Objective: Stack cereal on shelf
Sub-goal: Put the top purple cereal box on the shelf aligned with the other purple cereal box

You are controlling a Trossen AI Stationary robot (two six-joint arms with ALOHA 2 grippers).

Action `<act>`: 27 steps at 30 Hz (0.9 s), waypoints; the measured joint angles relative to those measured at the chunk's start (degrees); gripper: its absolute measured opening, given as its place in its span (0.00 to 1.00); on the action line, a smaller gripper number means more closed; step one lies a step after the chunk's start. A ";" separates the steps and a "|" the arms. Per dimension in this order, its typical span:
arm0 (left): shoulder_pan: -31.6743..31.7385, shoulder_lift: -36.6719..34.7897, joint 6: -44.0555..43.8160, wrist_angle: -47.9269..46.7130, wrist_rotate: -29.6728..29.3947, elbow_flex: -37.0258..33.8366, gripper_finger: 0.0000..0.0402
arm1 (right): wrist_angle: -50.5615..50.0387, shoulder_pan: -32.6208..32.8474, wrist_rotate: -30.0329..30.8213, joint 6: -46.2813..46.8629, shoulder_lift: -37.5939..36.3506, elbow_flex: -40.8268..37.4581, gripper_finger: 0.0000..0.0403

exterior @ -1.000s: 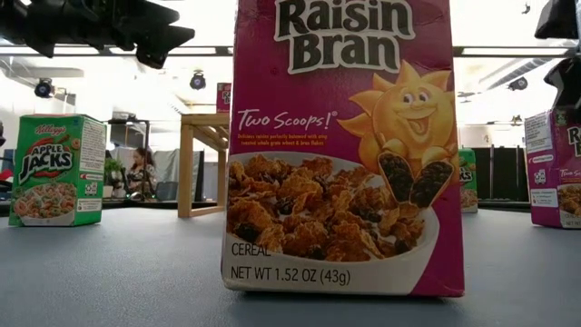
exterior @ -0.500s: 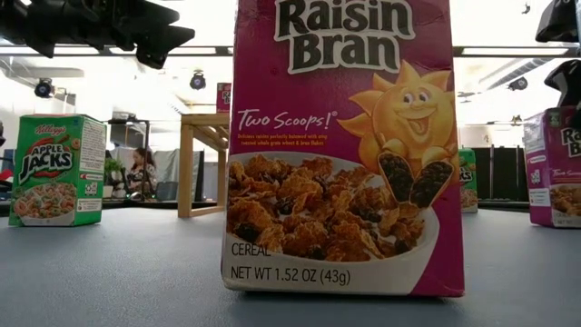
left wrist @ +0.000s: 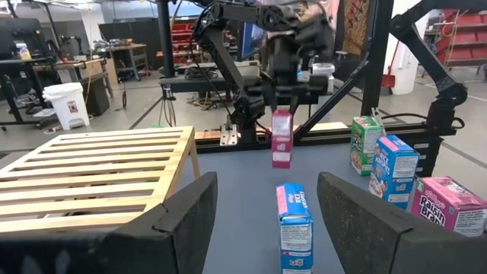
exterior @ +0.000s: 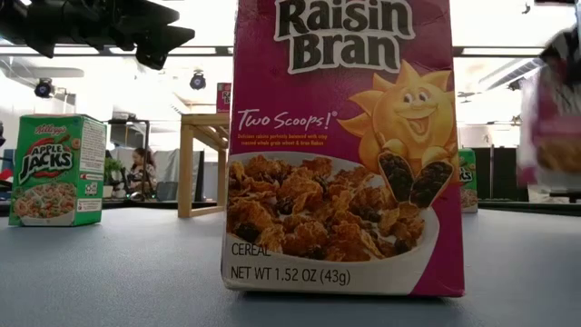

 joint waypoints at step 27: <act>0.00 -0.34 0.20 2.25 -0.63 0.02 0.52 | 37.94 -34.30 -6.83 -66.63 1.52 18.70 0.34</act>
